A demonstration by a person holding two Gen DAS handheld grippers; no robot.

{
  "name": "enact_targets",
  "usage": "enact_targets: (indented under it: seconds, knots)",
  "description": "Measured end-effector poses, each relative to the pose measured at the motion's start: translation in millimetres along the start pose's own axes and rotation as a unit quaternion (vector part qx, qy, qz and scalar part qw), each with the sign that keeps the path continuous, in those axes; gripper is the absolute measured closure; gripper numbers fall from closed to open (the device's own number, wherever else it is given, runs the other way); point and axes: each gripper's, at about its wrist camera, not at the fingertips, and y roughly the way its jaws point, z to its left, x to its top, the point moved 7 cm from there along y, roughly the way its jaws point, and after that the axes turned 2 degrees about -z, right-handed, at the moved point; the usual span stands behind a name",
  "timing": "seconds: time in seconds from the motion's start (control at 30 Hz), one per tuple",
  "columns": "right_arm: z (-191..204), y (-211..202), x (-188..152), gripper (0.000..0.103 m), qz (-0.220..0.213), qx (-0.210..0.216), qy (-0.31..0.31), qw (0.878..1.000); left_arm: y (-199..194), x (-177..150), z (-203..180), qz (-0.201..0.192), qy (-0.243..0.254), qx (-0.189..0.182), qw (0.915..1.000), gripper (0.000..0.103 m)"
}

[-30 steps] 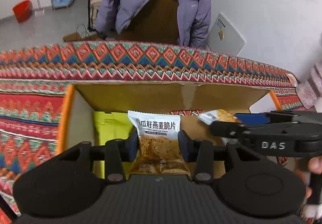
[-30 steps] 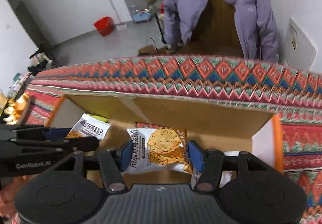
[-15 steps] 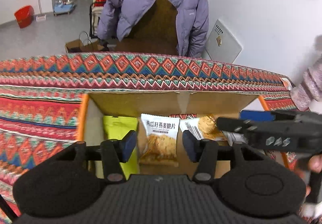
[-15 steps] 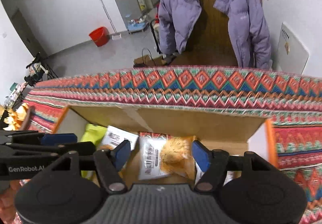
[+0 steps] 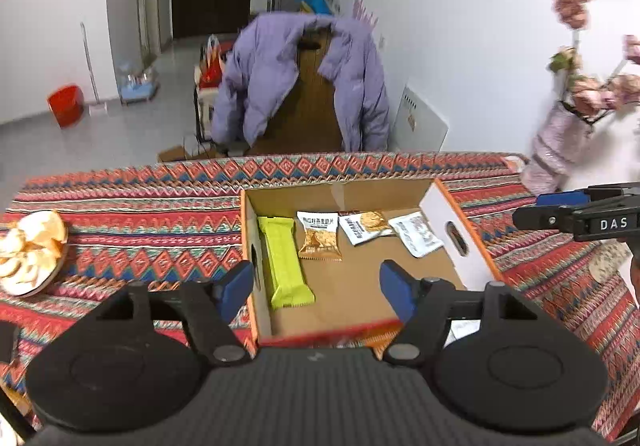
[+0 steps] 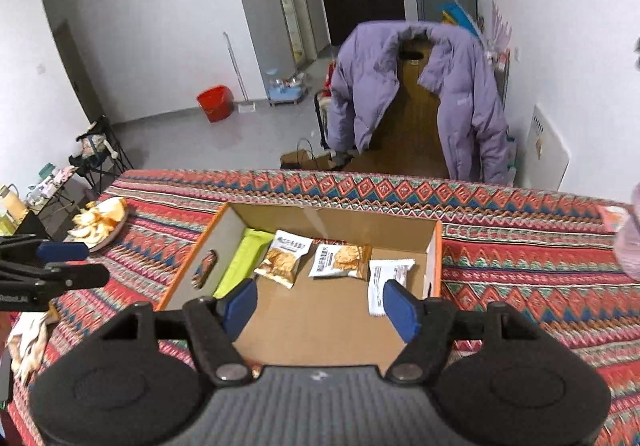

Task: Organize snacks
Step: 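Move both tools back toward the remaining snack pile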

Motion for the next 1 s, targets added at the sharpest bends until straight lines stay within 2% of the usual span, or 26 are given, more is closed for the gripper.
enact_targets:
  seconds: [0.1,0.3,0.43,0.53,0.63,0.7,0.8,0.83,0.9,1.0]
  knots:
    - [14,-43,-23,0.027,-0.019,0.003,-0.023,1.0,-43,-22,-8,-0.025,-0.002,-0.01,0.9996,0.029]
    - [43,-111,-95,0.021,-0.047,0.016,-0.063,0.997,-118,-89,-25,-0.08,-0.005,-0.007,0.9968,0.023]
    - [61,-147,-147,0.018,-0.085,0.018,-0.094,0.992,-150,-141,-29,-0.107,-0.015,-0.001,0.9942,0.018]
    - [71,-167,-186,0.016,-0.12,0.018,-0.105,0.987,-163,-177,-28,-0.129,-0.012,0.019,0.9913,0.015]
    - [79,-179,-229,0.015,-0.152,0.022,-0.103,0.983,-175,-216,-29,-0.157,-0.021,0.034,0.9867,0.008]
    - [84,-183,-259,0.015,-0.163,0.015,-0.098,0.982,-185,-240,-31,-0.176,-0.026,0.044,0.983,0.007]
    - [92,-186,-303,0.013,-0.19,-0.032,-0.114,0.975,-201,-271,-36,-0.211,-0.023,0.066,0.975,0.001]
    - [95,-187,-316,0.008,-0.198,-0.048,-0.117,0.972,-205,-281,-38,-0.221,-0.022,0.075,0.9721,0.0]
    - [99,-187,-339,0.002,-0.21,-0.063,-0.116,0.969,-208,-302,-45,-0.228,-0.011,0.086,0.9697,0.0]
    - [105,-178,-367,0.002,-0.215,-0.043,-0.11,0.969,-197,-328,-53,-0.208,0.02,0.095,0.9733,0.0]
